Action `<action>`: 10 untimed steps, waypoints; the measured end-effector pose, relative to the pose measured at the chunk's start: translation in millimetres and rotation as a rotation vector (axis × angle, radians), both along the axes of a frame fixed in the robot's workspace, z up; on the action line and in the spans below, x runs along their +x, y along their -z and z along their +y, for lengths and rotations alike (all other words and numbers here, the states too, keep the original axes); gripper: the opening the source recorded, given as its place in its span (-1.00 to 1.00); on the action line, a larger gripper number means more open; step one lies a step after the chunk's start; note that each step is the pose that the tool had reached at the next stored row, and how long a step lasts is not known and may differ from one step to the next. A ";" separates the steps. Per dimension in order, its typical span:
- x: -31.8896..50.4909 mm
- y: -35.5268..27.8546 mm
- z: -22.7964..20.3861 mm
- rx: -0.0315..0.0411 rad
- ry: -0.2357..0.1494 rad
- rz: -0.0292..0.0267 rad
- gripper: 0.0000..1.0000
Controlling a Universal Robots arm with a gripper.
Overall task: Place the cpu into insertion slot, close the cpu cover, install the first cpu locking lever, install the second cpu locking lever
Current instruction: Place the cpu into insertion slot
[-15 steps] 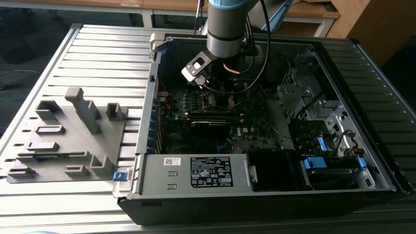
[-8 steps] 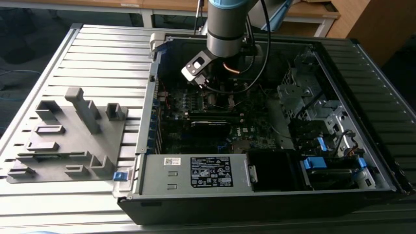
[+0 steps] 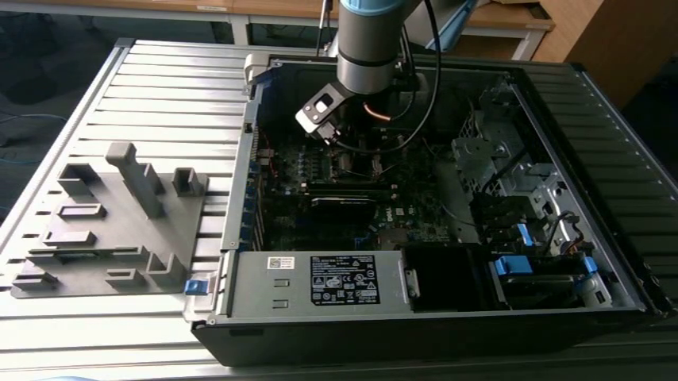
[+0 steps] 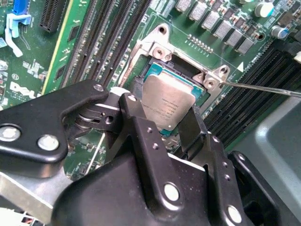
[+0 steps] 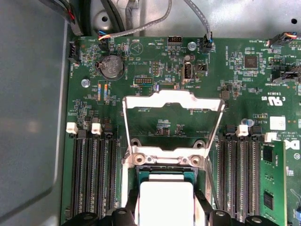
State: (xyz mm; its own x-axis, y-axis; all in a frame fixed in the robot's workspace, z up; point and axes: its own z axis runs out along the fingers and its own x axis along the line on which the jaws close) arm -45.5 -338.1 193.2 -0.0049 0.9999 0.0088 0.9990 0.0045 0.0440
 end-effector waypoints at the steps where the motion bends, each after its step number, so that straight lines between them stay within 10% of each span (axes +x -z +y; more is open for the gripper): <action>1: 0.0 0.1 0.0 0.0000 0.000 0.0000 0.08; 10: 0.0 1.5 0.0 0.0001 0.000 -0.0001 0.08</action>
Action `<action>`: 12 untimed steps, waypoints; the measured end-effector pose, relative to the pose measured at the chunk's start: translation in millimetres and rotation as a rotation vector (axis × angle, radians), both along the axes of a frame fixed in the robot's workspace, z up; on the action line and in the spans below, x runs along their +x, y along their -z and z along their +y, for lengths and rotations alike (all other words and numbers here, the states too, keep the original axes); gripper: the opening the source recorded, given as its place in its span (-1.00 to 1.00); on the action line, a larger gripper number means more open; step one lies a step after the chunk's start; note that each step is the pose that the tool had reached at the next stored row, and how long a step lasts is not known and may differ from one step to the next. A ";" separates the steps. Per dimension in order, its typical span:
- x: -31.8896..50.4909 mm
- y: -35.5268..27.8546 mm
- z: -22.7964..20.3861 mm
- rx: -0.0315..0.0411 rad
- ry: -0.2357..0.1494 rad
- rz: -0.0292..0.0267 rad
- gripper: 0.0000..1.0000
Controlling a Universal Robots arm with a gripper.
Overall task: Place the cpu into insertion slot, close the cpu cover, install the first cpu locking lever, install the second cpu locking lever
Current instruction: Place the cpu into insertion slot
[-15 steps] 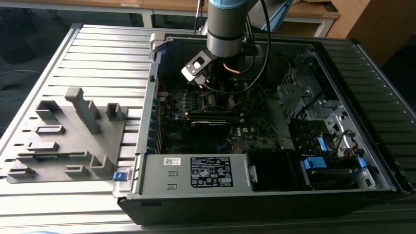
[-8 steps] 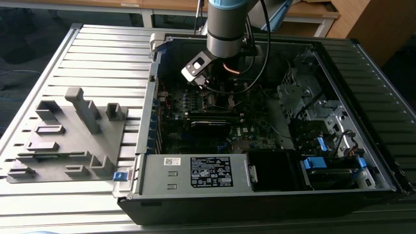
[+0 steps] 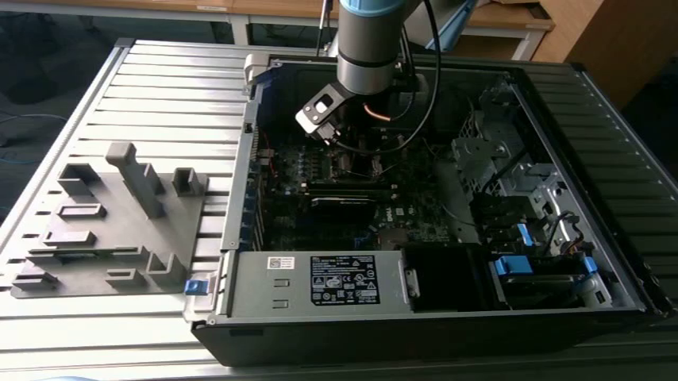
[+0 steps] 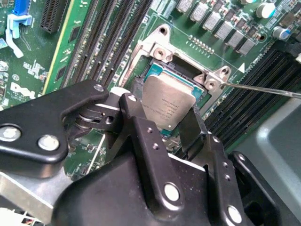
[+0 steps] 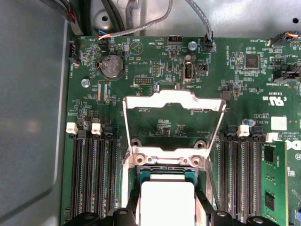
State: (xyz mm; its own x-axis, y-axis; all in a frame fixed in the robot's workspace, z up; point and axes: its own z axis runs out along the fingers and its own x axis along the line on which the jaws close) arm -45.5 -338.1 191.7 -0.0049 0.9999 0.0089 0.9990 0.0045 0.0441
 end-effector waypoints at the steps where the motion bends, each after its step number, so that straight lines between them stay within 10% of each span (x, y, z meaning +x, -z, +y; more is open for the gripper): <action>1: 0.0 0.1 0.0 0.0002 0.000 -0.0001 0.08; 12: 0.1 -4.1 0.1 0.0009 0.000 -0.0005 0.08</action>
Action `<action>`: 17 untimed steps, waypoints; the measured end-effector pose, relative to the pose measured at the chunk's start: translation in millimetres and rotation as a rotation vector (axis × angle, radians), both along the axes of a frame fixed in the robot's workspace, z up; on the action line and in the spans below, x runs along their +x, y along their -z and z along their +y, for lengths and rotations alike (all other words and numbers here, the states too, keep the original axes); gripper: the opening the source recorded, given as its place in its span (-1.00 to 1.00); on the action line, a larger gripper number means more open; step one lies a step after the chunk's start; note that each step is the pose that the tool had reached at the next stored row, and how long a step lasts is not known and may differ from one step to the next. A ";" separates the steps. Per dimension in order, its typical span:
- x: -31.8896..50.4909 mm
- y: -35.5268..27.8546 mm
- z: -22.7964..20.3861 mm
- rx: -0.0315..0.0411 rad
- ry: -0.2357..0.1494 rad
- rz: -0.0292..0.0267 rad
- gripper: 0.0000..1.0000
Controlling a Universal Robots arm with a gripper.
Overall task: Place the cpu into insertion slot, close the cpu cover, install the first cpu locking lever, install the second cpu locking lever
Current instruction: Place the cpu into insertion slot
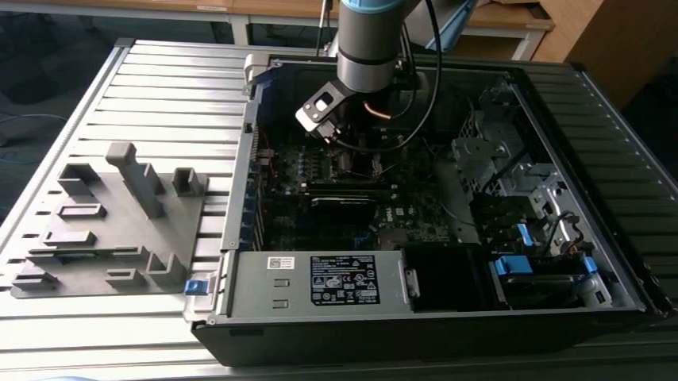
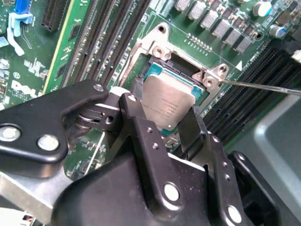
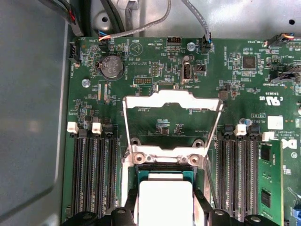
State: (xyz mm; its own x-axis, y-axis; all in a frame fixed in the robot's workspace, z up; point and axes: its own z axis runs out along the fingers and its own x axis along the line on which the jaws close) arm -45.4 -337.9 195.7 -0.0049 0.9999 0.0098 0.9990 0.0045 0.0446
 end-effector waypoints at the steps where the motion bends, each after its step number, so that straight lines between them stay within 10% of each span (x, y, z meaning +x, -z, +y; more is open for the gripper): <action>1: 0.0 0.0 0.0 -0.0001 0.000 0.0000 0.08; 17: 0.2 1.6 -0.1 -0.0005 0.006 0.0003 0.08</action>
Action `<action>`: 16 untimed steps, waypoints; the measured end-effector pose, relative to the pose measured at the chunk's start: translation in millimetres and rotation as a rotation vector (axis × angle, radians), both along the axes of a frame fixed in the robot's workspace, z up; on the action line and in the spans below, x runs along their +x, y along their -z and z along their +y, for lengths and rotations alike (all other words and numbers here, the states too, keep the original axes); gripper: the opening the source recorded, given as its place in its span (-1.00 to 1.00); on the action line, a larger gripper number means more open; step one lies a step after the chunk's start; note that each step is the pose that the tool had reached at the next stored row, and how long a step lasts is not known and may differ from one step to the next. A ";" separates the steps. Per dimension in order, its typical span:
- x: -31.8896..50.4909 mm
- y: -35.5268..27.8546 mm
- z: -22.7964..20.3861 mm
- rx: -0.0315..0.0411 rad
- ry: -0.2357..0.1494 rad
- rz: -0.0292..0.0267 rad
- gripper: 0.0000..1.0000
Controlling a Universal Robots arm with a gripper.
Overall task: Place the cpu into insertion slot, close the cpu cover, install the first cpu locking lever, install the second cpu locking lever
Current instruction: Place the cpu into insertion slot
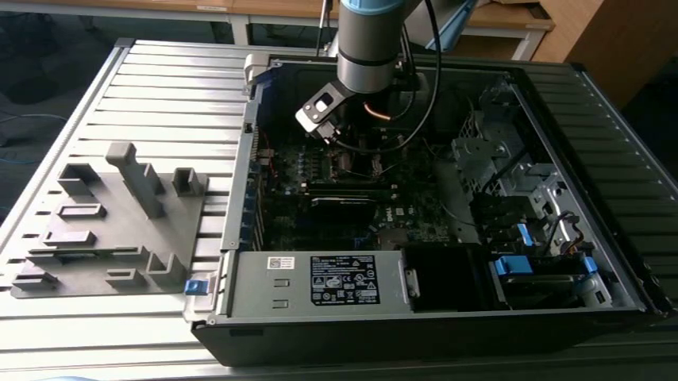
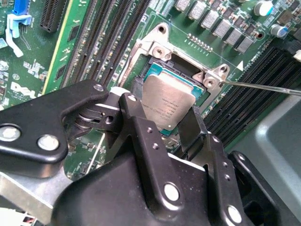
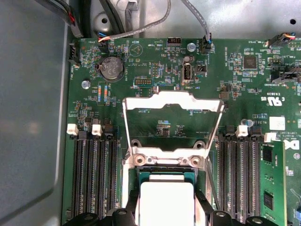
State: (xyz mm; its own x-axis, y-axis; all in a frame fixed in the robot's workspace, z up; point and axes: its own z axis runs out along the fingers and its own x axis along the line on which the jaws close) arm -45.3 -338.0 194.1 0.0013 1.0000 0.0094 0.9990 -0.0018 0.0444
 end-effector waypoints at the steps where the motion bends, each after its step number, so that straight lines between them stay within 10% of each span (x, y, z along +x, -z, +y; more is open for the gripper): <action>1: 0.0 0.0 0.0 0.0000 0.000 0.0000 0.08; 16: 0.1 0.0 0.0 0.0000 0.008 0.0000 0.08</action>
